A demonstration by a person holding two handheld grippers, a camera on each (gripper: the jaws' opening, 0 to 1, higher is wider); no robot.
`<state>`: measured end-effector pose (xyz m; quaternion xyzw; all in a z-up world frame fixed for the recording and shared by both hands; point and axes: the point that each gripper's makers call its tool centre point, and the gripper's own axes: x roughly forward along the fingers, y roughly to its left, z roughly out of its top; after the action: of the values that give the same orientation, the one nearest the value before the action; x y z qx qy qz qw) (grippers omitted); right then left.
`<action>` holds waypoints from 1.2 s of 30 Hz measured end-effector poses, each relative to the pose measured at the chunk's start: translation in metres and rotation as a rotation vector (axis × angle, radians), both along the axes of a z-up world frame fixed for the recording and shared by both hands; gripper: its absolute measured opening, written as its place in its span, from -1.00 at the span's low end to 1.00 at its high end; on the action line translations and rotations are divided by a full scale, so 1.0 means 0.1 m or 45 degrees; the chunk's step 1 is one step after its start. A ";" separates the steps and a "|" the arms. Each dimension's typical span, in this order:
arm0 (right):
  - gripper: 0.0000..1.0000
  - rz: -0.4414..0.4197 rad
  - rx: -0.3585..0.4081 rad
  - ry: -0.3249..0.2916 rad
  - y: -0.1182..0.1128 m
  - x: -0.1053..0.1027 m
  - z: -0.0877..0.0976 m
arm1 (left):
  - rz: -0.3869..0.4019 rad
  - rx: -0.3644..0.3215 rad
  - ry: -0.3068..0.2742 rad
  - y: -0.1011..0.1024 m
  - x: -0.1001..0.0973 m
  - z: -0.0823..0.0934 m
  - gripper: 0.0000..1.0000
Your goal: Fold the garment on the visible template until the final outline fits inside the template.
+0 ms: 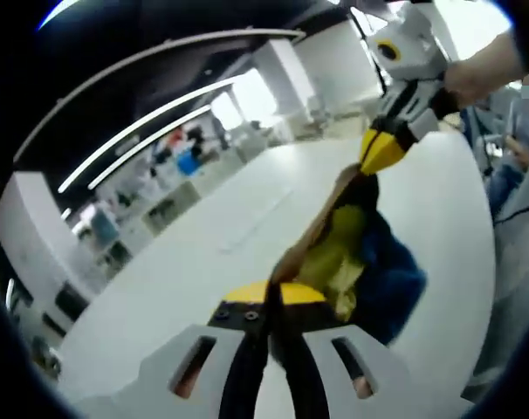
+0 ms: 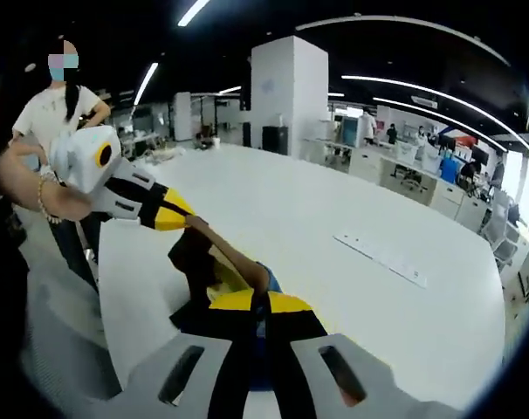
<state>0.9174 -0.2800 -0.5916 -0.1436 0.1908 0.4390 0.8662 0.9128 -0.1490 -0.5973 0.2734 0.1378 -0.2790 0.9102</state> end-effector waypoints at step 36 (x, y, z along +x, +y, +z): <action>-0.94 -0.042 0.005 -0.345 0.02 -0.01 1.06 | -0.013 -0.004 -0.270 0.10 -0.12 1.13 -1.00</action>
<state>0.9162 -0.2781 -0.4861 -0.1967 0.0734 0.4016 0.8914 0.9006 -0.1391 -0.4839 0.3006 0.0390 -0.2535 0.9186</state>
